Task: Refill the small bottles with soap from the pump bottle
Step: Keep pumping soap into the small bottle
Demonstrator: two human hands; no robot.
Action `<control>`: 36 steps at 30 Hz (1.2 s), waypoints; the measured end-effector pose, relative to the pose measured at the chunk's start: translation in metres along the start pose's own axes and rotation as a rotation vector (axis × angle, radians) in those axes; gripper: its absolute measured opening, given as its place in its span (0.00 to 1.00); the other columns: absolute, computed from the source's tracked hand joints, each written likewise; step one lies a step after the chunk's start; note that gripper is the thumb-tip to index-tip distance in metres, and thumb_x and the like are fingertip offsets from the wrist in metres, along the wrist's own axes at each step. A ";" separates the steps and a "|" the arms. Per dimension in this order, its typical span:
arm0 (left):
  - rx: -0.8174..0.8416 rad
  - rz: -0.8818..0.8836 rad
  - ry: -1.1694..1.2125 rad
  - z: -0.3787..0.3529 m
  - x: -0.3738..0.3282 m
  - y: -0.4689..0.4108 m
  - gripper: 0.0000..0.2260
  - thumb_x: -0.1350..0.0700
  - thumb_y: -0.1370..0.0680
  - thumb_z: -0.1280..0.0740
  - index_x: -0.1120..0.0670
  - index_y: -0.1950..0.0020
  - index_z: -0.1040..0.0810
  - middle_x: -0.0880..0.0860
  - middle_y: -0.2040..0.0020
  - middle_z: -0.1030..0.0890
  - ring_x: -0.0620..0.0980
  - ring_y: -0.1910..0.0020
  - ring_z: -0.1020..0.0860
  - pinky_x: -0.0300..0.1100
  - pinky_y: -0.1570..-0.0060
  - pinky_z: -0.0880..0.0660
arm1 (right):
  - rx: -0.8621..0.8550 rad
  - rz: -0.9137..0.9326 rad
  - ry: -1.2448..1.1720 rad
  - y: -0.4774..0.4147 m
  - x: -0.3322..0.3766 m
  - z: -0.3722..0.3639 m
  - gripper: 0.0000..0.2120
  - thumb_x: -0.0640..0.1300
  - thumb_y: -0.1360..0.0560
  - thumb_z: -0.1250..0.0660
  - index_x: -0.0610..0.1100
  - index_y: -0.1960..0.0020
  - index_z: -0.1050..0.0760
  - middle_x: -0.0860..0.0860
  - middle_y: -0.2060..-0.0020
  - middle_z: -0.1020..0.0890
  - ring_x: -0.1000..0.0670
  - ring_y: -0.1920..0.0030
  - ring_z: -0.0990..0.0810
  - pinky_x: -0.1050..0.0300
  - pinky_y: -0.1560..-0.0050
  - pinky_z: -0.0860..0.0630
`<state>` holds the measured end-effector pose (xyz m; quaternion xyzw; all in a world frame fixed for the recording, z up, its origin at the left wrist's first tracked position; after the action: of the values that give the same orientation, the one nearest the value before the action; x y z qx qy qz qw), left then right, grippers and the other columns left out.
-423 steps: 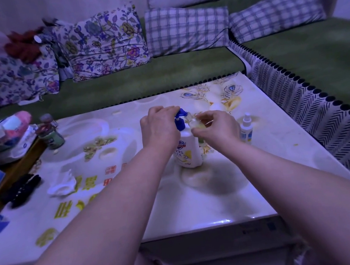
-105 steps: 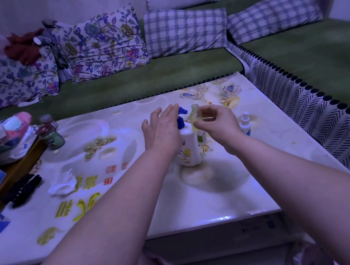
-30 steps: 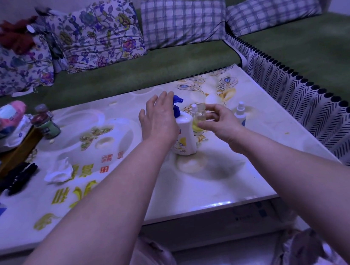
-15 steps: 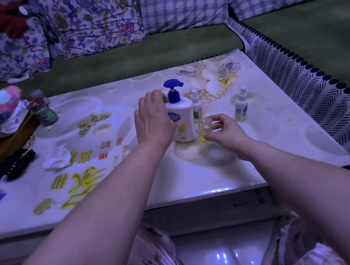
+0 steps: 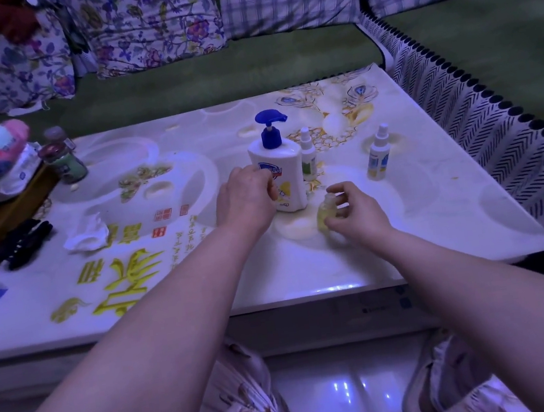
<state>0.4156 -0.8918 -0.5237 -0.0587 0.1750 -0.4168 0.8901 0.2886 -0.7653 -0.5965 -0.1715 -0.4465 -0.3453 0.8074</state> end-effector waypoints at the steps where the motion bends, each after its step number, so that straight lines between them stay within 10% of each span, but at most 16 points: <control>1: 0.002 -0.002 0.001 0.000 0.000 0.000 0.10 0.65 0.27 0.41 0.50 0.62 0.27 0.51 0.52 0.23 0.53 0.47 0.29 0.44 0.53 0.32 | 0.011 0.000 0.015 -0.001 0.000 0.002 0.18 0.41 0.25 0.33 0.45 0.36 0.29 0.51 0.51 0.22 0.49 0.55 0.21 0.59 0.55 0.29; 13: -0.013 -0.010 0.007 -0.001 -0.005 -0.001 0.11 0.66 0.28 0.42 0.53 0.59 0.23 0.52 0.52 0.22 0.54 0.48 0.29 0.45 0.54 0.31 | 0.016 -0.091 -0.239 -0.002 -0.010 0.010 0.21 0.35 0.27 0.30 0.47 0.36 0.28 0.58 0.54 0.23 0.49 0.52 0.20 0.52 0.49 0.24; 24: -0.385 -0.014 0.096 0.033 -0.012 -0.026 0.16 0.69 0.30 0.42 0.55 0.46 0.25 0.53 0.45 0.24 0.55 0.44 0.29 0.46 0.54 0.32 | -0.081 0.048 -0.278 -0.017 0.050 0.022 0.25 0.38 0.33 0.28 0.53 0.40 0.29 0.56 0.57 0.23 0.54 0.61 0.23 0.50 0.47 0.22; 36: -0.158 -0.011 -0.035 0.042 -0.013 -0.044 0.22 0.63 0.24 0.38 0.46 0.32 0.31 0.44 0.34 0.27 0.50 0.34 0.36 0.44 0.43 0.40 | -0.150 0.039 -0.061 -0.025 0.083 0.029 0.27 0.44 0.35 0.29 0.55 0.37 0.30 0.60 0.56 0.20 0.55 0.53 0.20 0.57 0.56 0.27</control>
<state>0.3909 -0.9119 -0.4698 -0.1372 0.1913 -0.4056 0.8832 0.2836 -0.7992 -0.5114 -0.2505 -0.4405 -0.3568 0.7848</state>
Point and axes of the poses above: each hand's wrist, its own y-axis away from the middle knuckle, its own z-axis out of the back of the hand, x = y × z, the point moved 1 cm from there along -y, towards the middle knuckle
